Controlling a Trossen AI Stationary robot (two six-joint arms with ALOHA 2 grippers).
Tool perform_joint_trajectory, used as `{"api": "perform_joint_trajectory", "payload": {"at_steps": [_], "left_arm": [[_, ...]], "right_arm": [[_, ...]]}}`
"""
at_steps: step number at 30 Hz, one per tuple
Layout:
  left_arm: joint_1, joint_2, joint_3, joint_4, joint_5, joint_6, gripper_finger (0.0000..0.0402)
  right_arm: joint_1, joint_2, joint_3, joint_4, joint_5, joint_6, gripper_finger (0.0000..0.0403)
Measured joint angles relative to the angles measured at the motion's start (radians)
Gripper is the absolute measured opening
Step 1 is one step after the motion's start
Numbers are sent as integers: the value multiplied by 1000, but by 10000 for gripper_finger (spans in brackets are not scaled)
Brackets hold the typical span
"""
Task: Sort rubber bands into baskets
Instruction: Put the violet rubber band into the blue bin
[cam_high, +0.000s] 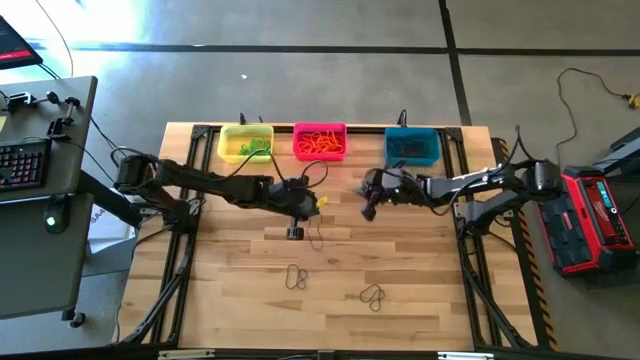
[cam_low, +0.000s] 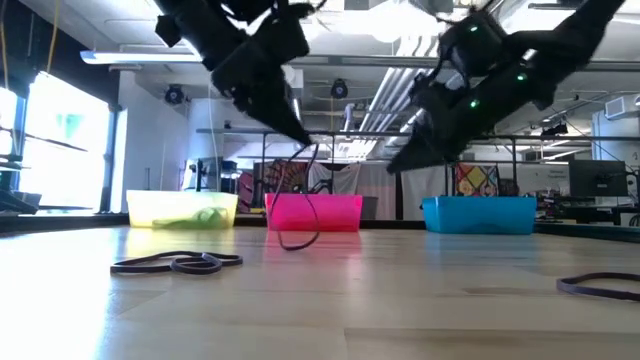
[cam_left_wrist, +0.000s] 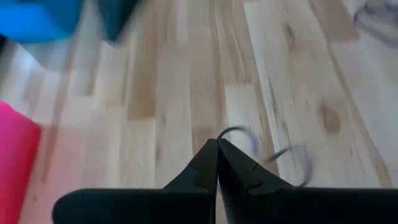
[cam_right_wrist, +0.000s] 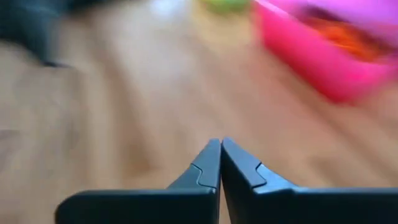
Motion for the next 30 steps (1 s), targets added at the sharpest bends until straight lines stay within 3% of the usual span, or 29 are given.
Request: {"api": "perform_joint_trajectory", "payload": {"at_steps": [3, 7, 14, 21, 25, 30], "left_arm": [[6, -6, 1, 50, 1, 0, 0], [10, -6, 1, 123, 1, 1, 0], [13, -6, 2, 210, -64, 1, 0], [16, -5, 2, 222, -72, -1, 0], [18, -5, 2, 259, -71, -1, 0], [18, -5, 2, 333, -72, 0, 0]], "right_arm": [[37, 15, -36, 149, -110, 50, 2], [86, 58, -21, 186, -115, 94, 29], [138, 158, 78, 190, -115, 104, 133], [152, 172, 156, 192, -115, 51, 221], [154, 172, 179, 190, -113, 16, 226], [153, 172, 188, 195, -101, 13, 199]]}}
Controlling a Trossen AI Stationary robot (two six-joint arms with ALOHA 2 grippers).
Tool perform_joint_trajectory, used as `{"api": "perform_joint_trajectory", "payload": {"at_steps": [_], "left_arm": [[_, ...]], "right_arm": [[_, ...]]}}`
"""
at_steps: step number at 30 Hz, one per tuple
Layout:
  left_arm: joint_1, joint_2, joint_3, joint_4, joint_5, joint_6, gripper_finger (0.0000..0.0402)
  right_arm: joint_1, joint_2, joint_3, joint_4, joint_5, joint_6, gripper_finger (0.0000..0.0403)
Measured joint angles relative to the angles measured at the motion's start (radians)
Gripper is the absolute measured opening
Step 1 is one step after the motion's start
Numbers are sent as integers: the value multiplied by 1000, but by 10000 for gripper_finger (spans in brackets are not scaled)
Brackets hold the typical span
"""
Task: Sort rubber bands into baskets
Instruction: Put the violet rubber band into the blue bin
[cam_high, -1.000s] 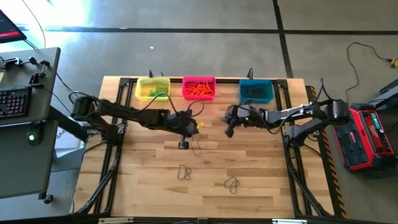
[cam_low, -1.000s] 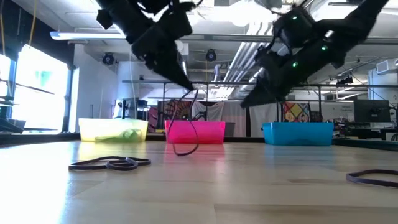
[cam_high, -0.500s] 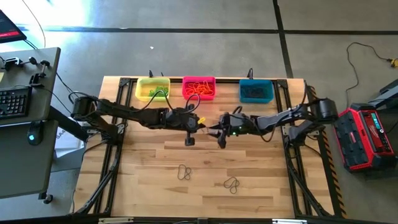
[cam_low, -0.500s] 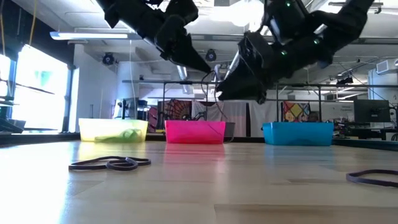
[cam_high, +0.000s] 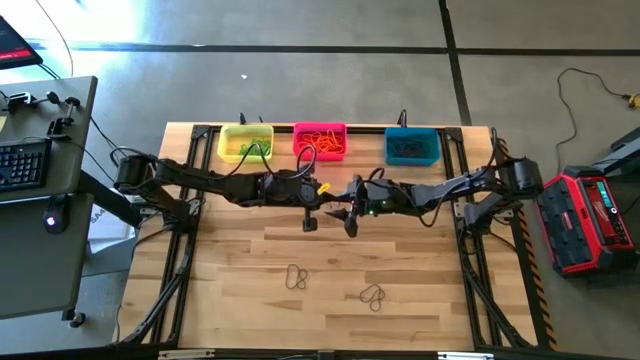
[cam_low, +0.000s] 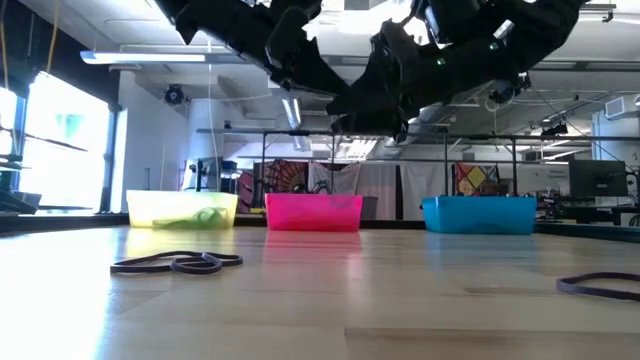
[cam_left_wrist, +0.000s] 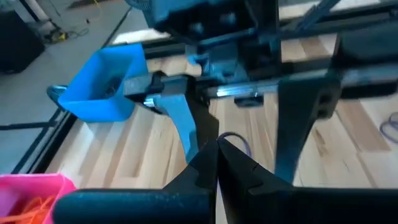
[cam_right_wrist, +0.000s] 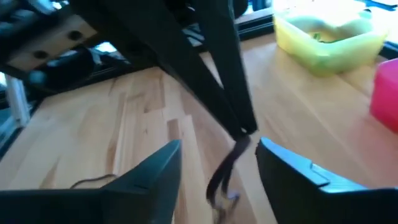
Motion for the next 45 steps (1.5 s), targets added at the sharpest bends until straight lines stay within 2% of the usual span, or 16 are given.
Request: {"api": "perform_joint_trajectory", "payload": {"at_steps": [4, 8, 10, 16, 20, 25, 34, 45], "left_arm": [[9, 0, 0, 32, 0, -11, 0], [27, 0, 0, 33, -4, -34, 3], [33, 0, 0, 32, -5, -37, 14], [53, 0, 0, 31, 5, -93, 72], [60, 0, 0, 33, 9, -108, 110], [63, 0, 0, 34, 11, -110, 138], [63, 6, -1, 59, 56, -117, 145], [63, 74, -2, 148, 96, -124, 145]], "right_arm": [[0, 0, -1, -5, 74, 13, 142], [0, 0, -1, -7, 101, 19, 43], [0, 0, -1, -8, 102, 18, 12], [-11, -34, -2, -80, 110, 17, 3], [-37, -97, -2, -181, 161, 3, 2], [-97, -211, -2, -327, 256, -32, 1], [-310, -406, -2, -556, 473, -161, 0], [-652, -433, -11, -613, 494, -313, 0]]}}
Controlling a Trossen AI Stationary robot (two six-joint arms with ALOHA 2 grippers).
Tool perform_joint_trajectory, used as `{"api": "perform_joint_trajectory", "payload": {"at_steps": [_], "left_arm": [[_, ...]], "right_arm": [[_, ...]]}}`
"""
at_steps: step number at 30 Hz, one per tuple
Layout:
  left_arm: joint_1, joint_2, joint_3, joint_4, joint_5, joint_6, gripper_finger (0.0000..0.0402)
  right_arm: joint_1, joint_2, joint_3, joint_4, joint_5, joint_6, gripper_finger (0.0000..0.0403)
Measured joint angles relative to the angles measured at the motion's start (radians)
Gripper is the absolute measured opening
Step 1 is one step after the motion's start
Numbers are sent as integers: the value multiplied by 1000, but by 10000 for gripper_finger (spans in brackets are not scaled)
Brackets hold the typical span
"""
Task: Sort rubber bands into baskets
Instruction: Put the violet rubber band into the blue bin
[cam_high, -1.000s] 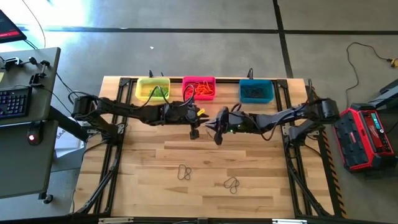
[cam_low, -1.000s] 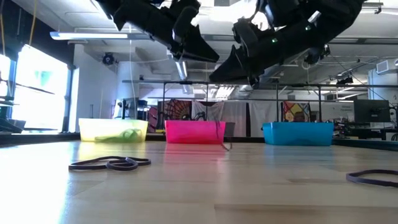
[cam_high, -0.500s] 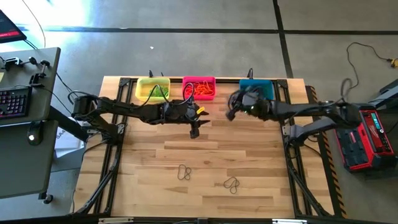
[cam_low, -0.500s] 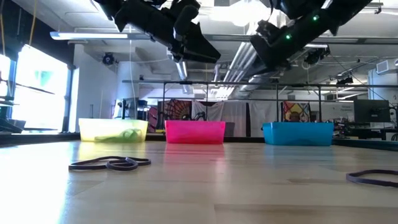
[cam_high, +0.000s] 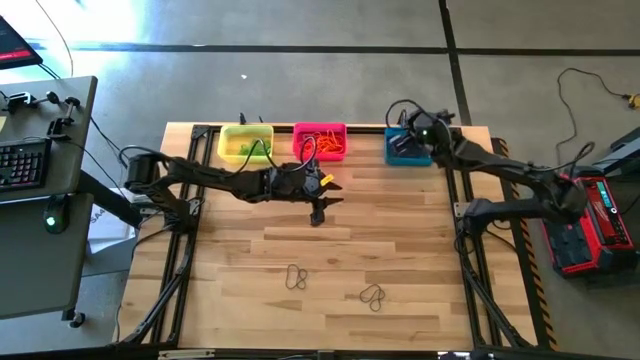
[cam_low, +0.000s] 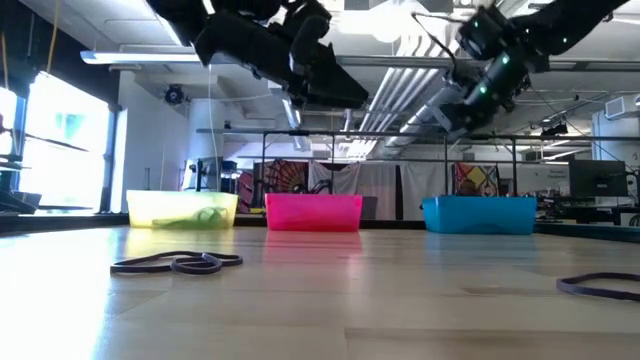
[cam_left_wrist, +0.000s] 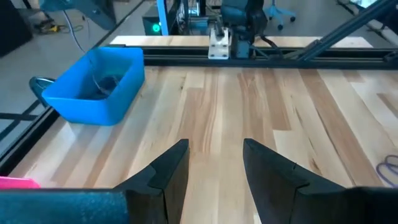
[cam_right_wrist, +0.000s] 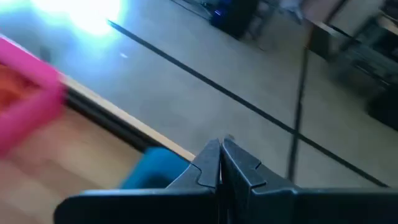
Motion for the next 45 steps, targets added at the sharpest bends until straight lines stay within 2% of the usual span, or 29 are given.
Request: {"api": "perform_joint_trajectory", "payload": {"at_steps": [4, 14, 17, 25, 29, 38, 43, 45], "left_arm": [[0, 14, -1, 3, 12, 1, 145], [0, 15, 0, 56, 36, 10, 145], [0, 17, 0, 67, 81, 11, 145], [-12, 19, 0, 50, 214, 61, 145], [-26, 6, 0, -112, 258, 90, 145], [-156, -10, 0, -576, 260, 91, 145], [-260, -10, 0, -698, 237, 114, 145], [-297, 0, 0, -707, 190, 91, 145]], "right_arm": [[-90, 0, -49, 18, -17, -13, 0], [-198, 0, -194, 115, -194, 24, 5], [-200, 1, -194, 85, -206, 21, 30], [-200, 1, -194, 82, -220, 47, 145], [-187, 0, -194, 82, -227, 47, 175], [-116, -1, -194, 83, -228, 53, 181], [-74, -1, -194, 82, -228, 98, 181], [-54, -1, -194, 82, -228, 99, 181]]}}
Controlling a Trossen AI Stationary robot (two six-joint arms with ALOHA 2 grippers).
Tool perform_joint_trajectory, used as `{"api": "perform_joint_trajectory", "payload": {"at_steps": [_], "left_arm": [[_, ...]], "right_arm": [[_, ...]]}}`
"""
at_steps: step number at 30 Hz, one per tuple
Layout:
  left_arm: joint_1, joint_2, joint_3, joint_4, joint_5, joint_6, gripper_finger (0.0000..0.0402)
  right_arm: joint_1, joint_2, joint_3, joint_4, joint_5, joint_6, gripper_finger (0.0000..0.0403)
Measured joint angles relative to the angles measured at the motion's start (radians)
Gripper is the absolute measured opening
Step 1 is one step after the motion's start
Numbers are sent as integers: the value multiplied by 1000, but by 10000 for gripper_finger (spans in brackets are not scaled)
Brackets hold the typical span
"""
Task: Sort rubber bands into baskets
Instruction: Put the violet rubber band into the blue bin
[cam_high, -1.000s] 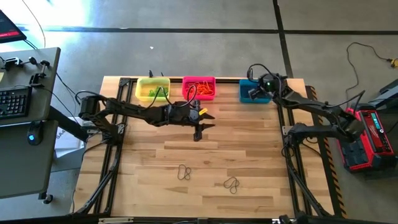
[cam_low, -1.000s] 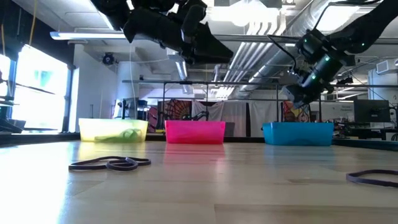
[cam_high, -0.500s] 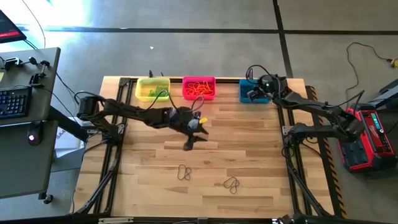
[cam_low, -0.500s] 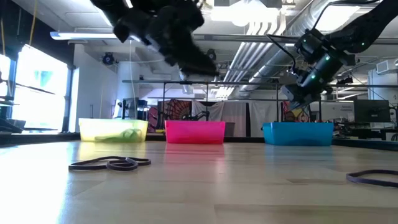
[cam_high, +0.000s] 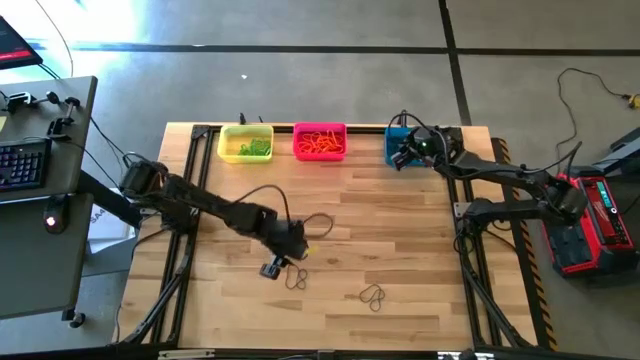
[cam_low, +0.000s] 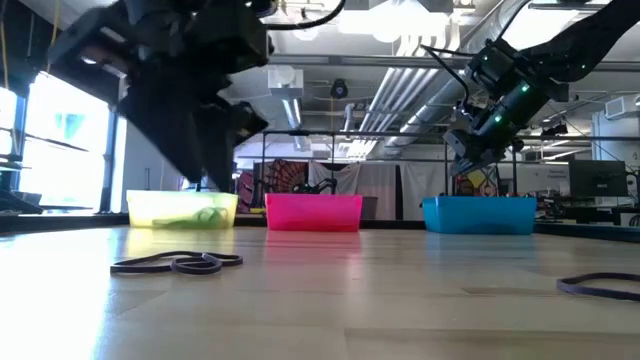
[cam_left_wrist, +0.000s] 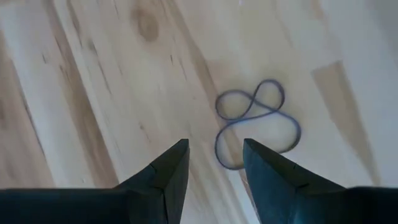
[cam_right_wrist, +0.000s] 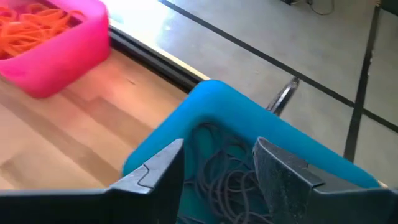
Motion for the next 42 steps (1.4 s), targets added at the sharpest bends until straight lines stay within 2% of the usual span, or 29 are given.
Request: {"api": "perform_joint_trajectory", "payload": {"at_steps": [4, 10, 23, 27, 31, 36, 42], "left_arm": [[-45, 39, 0, 4, -68, -41, 145], [-59, 89, 0, 21, -83, -142, 138], [-71, 166, 3, 28, -74, -195, 61], [-71, 161, 3, 21, -103, -212, 17], [-73, 140, -1, 9, -151, -233, 5], [-53, 85, -3, 13, -181, -243, 1], [10, -10, -2, 33, -217, -242, 0]], "right_arm": [[38, 0, 0, 0, 0, 24, 181], [86, 0, 0, -2, 0, 43, 181], [106, 0, 0, -7, 4, 80, 181], [109, 0, 0, -3, 5, 109, 178], [144, 0, 0, 0, 8, 106, 139], [229, 0, 0, 0, 7, 105, 21], [378, 0, -6, 68, 17, 127, 4]]}}
